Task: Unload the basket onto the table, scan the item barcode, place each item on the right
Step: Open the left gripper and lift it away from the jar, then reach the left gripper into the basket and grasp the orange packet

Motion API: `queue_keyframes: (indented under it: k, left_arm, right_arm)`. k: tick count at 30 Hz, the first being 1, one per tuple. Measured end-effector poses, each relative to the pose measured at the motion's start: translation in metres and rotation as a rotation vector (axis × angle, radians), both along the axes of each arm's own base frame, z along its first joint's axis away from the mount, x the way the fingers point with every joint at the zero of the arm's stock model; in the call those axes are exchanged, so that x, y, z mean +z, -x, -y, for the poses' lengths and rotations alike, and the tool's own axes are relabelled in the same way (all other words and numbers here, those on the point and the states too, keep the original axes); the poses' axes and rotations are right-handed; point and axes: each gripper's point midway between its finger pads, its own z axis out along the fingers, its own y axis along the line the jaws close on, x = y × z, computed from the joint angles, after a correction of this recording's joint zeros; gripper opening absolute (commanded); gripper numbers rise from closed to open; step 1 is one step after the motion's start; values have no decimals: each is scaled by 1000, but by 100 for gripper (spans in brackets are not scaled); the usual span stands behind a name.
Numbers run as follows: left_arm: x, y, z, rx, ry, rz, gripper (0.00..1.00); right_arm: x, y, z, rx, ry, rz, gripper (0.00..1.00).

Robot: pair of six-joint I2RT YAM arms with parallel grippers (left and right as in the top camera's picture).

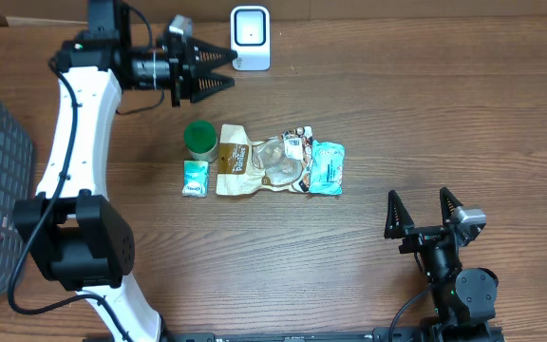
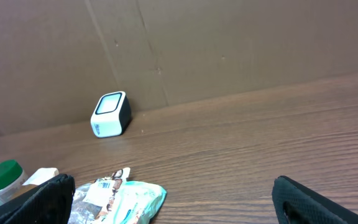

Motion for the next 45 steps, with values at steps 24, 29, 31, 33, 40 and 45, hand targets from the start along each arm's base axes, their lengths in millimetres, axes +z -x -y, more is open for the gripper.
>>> queue_keyframes:
  k: [24,29,31,33,40,45]
  left_arm:
    - [128,124,-363,1045,-1680,30,44]
    - [105,169,-434,1184,-1676,-228,45]
    - [100,175,-445,1221,-1635,-264,45]
    - [89,189,-466,1263,-1597,-334,44]
    - [3,174,-510,1159,-1415,-506,46]
    - [-77,164,-513,969,-1315,-671,45]
  right_arm:
    - [0,0,0,0,0,0,100]
    - [0,0,0,0,0,0,100]
    - [0,0,0,0,0,0,100]
    - [0,0,0,0,0,0,100]
    - [0,0,0,0,0,0,100]
    - [0,0,0,0,0,0,100]
